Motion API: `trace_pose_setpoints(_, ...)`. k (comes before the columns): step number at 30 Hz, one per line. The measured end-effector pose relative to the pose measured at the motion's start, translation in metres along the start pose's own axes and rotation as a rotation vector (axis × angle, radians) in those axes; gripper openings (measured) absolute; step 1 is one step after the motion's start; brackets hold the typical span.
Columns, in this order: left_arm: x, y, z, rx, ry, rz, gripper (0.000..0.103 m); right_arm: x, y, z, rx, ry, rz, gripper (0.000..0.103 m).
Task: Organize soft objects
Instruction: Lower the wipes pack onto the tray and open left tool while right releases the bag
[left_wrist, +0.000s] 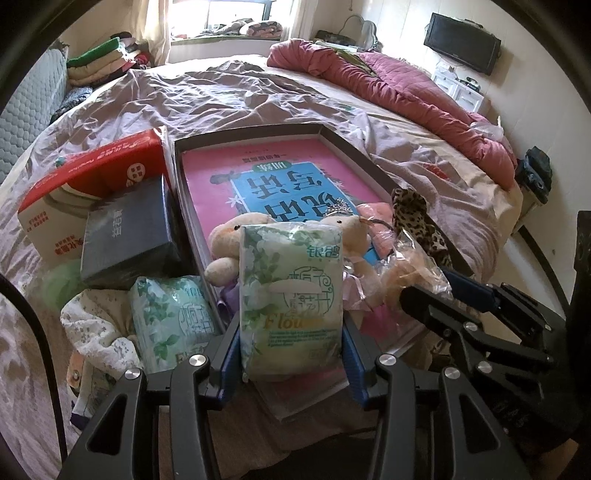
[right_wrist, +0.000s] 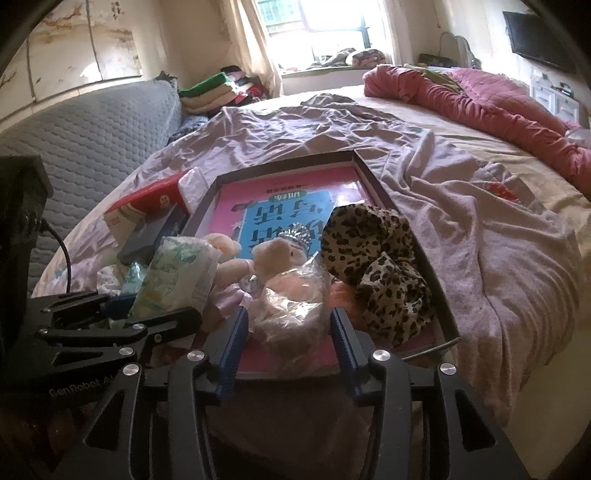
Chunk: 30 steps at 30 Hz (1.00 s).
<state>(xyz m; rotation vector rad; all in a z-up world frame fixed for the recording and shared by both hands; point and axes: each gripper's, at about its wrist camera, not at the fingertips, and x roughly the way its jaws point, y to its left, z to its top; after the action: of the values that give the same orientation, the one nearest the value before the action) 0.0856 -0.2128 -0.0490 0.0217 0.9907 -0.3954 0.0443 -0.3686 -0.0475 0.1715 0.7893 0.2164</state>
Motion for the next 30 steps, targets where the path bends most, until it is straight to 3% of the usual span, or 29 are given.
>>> trace_pose_setpoints(12,-0.004,-0.005,-0.006,0.007,0.016,-0.019,0.05,-0.019,-0.002,0.007,0.012,-0.037,-0.02,0.06)
trace_pose_setpoints(25,-0.006,-0.011,-0.009,0.036,0.021,0.002,0.055,-0.032,-0.006,0.01,0.043,-0.061,-0.053,0.061)
trace_pose_setpoints(30,-0.009,-0.011,-0.008,0.037,0.012,-0.009,0.061,-0.035,-0.007,0.01,0.046,-0.066,-0.072,0.064)
